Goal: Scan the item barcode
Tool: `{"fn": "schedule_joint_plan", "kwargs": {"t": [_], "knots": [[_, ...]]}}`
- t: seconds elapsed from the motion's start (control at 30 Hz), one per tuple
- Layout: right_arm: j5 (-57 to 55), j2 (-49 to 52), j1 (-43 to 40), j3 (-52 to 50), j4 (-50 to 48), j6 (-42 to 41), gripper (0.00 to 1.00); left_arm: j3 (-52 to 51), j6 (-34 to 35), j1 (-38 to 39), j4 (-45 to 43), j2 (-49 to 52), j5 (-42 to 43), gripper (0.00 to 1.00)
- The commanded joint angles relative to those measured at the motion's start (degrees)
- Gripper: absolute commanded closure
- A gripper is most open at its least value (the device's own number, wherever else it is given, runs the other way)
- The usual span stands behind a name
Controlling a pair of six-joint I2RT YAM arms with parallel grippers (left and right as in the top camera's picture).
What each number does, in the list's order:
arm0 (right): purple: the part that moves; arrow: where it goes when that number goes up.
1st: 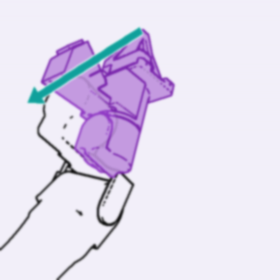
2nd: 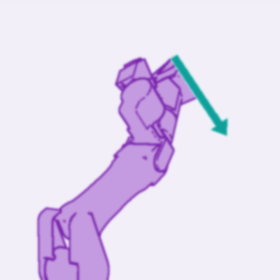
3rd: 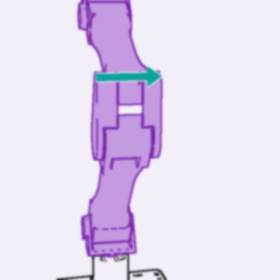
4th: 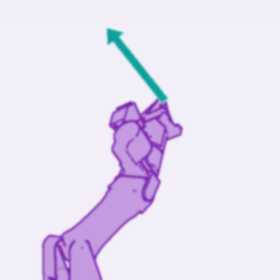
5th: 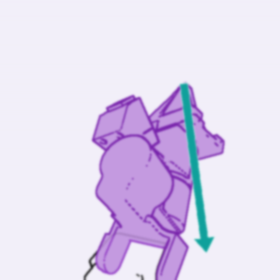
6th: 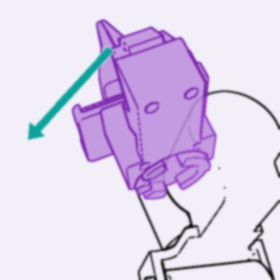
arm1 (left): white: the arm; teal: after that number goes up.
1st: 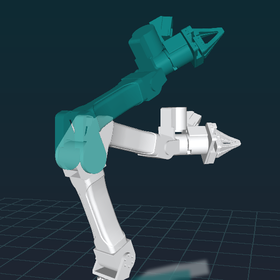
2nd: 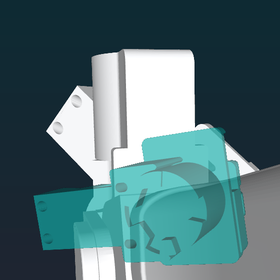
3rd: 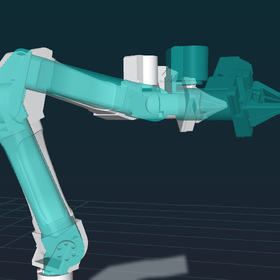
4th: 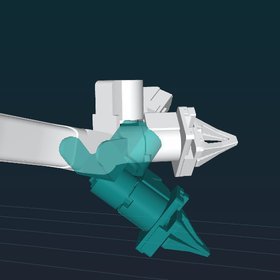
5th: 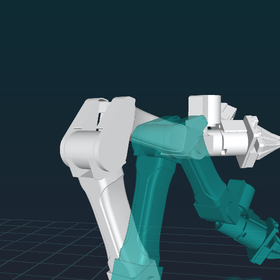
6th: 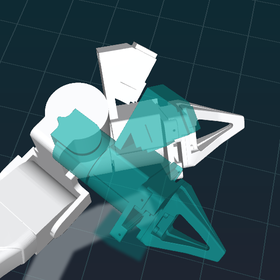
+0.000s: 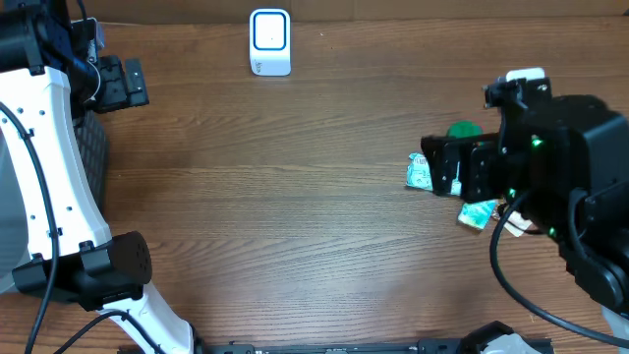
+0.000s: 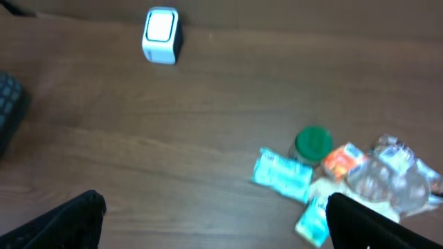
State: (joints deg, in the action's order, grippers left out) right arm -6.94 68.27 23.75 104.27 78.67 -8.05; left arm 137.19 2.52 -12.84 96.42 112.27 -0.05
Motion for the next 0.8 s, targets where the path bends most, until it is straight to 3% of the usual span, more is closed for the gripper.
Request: {"fn": "schedule_joint_plan", "kwargs": {"t": [0.0, 0.4, 0.77], "knots": [[6.99, -5.25, -4.66, -6.08, -6.21, 6.86, 0.00, 0.11, -1.07, 0.22, -0.04, -0.20, 0.04, 0.01], [9.75, -30.08, -16.02, -47.82, -43.85, 6.80, 0.00, 0.11, -1.07, 0.22, -0.04, -0.20, 0.04, 0.00], [11.50, -50.34, -17.55, -84.80, -74.71, 6.62, 0.00, 0.11, -1.07, 0.11, -0.04, -0.20, 0.04, 0.00]]}}
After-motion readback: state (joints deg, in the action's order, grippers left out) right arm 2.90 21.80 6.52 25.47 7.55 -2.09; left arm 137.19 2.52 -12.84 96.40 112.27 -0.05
